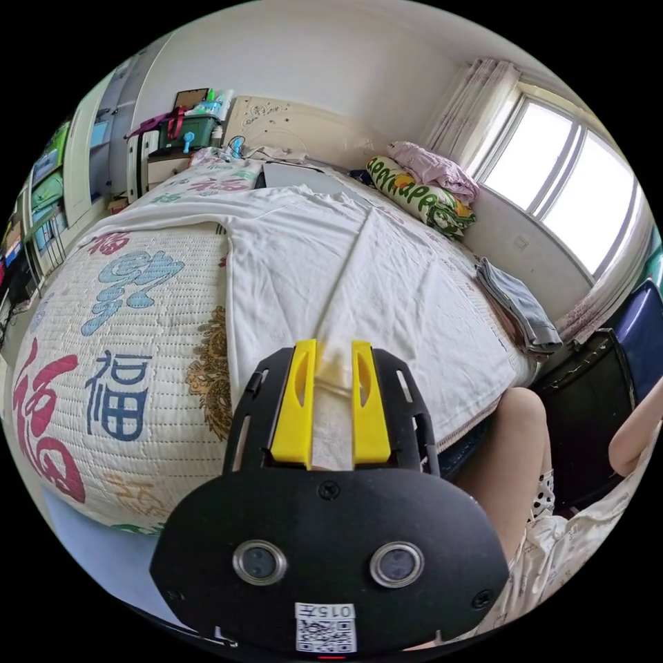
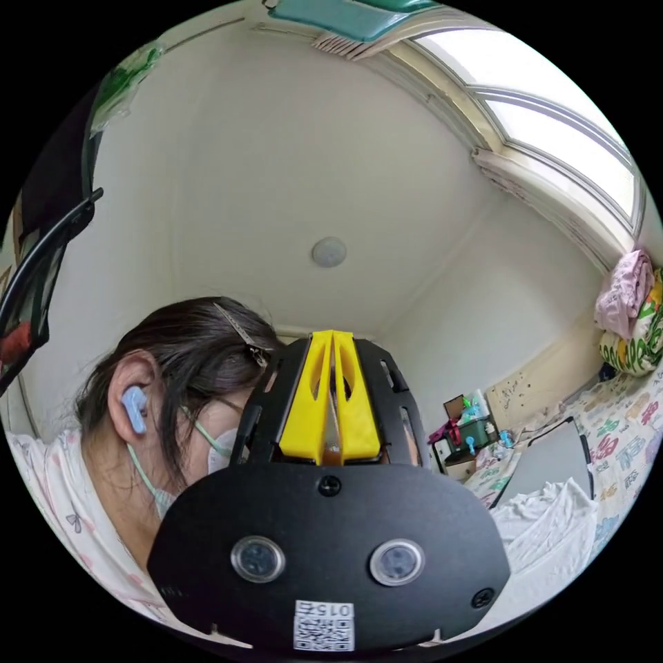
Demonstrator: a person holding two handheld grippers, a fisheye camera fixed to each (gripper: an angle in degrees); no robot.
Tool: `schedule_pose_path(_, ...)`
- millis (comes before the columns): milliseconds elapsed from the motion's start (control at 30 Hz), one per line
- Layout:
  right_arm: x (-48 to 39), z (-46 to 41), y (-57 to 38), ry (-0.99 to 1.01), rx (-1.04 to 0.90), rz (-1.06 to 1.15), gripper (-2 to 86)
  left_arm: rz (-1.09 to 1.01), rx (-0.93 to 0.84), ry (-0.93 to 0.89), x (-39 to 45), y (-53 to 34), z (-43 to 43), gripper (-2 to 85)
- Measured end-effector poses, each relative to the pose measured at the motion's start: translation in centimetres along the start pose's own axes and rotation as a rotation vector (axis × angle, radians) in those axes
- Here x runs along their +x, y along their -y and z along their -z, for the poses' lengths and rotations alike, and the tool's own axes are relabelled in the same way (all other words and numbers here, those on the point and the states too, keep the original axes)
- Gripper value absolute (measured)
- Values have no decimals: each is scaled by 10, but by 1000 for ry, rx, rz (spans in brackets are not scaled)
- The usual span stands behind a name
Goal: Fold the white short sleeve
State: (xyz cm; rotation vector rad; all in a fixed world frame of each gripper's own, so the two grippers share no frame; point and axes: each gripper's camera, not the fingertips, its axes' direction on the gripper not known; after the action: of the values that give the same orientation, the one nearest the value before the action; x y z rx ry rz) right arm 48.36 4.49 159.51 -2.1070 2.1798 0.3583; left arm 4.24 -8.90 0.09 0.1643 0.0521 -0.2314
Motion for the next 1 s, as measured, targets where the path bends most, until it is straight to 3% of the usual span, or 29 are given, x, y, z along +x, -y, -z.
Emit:
schedule_pose_path(200,83,-8,30,91,-95,-90,7,15,43,0,8,-37,-12,53)
schedule_pose_path(300,134,-24,23,10,-230,-26,51,40,50,-14,8,-52,-18,31)
schedule_pose_path(367,208,-77,-38,-181,-590,-14,66,54,47,-44,7,-60,-21,25)
schedule_pose_path(467,340,-125,-163,-203,-1014,-222,62,98,33,-139,-3,-70,-22,23)
schedule_pose_path(567,406,-152,-243,-245,-1252,-271,58,141,182,-141,-21,-79,6,27)
schedule_pose_path(700,432,-194,-279,-349,-1454,-161,55,315,366,-60,-82,-63,36,66)
schedule_pose_path(900,453,-258,-265,-360,-1605,-102,55,652,374,54,-182,-2,-14,153)
schedule_pose_path(1000,448,-284,-240,-350,-1664,-42,58,778,371,-9,-208,23,-55,158)
